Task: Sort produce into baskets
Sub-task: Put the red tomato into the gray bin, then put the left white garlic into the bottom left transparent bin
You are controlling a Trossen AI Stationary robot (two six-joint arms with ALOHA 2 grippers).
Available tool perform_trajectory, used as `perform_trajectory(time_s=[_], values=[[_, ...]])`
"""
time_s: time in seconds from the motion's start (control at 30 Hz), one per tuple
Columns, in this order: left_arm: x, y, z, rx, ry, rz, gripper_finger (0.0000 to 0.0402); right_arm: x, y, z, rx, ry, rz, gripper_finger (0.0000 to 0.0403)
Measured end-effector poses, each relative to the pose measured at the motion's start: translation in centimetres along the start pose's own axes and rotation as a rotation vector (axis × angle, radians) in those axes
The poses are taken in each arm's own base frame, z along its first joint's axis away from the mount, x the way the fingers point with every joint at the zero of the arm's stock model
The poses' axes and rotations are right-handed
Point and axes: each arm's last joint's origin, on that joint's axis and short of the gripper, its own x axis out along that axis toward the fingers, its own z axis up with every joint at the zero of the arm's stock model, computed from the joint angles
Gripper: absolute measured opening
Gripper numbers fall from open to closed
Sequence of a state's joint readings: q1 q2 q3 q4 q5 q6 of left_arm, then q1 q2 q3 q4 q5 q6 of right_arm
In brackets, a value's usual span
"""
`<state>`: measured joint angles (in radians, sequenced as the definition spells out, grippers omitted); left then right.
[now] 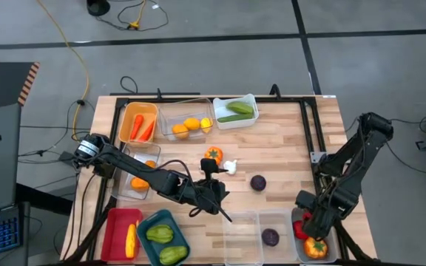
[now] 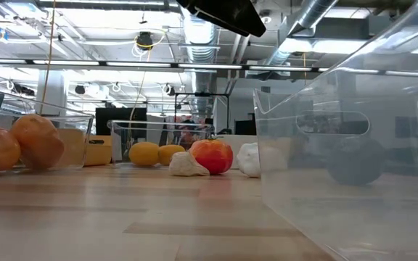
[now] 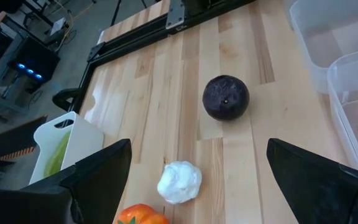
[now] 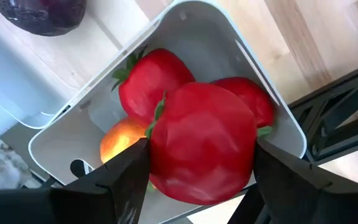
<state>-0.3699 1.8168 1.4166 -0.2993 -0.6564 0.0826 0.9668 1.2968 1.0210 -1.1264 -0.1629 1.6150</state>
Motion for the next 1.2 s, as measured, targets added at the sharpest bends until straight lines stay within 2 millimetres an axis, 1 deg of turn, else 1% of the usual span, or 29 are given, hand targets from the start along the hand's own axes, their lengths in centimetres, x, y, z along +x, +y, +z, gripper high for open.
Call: perform_trajectory(time_s=[0.13, 0.4, 0.53, 0.73, 0.9, 1.07, 1.2], values=[[0.0, 0.0, 0.0, 0.000, 0.000, 0.000, 0.0362, 0.0, 0.0, 0.0, -0.001, 0.001, 0.000, 0.0299], [0.0, 0.0, 0.0, 0.000, 0.000, 0.000, 0.0362, 0.0, 0.0, 0.0, 0.000, 0.001, -0.003, 0.0374], [0.1, 0.2, 0.0, 0.003, 0.004, 0.007, 0.0362, -0.1, -0.1, 0.0, 0.006, 0.042, -0.003, 0.0395], [0.9, 1.3, -0.3, -0.004, 0.026, 0.032, 0.0362, -1.0, -0.7, 0.5, 0.044, 0.061, 0.028, 0.0397], [1.7, 2.5, -0.8, -0.003, 0.077, 0.054, 0.0362, -2.3, -1.4, 1.1, 0.066, 0.024, 0.092, 0.0397], [2.1, 3.2, -1.9, -0.052, 0.170, 0.038, 0.0362, -3.5, -2.2, 1.6, 0.084, -0.077, 0.152, 0.0397], [2.4, 3.9, -3.3, -0.133, 0.295, -0.015, 0.0362, -4.2, -2.7, 2.2, 0.046, -0.210, 0.179, 0.0398]])
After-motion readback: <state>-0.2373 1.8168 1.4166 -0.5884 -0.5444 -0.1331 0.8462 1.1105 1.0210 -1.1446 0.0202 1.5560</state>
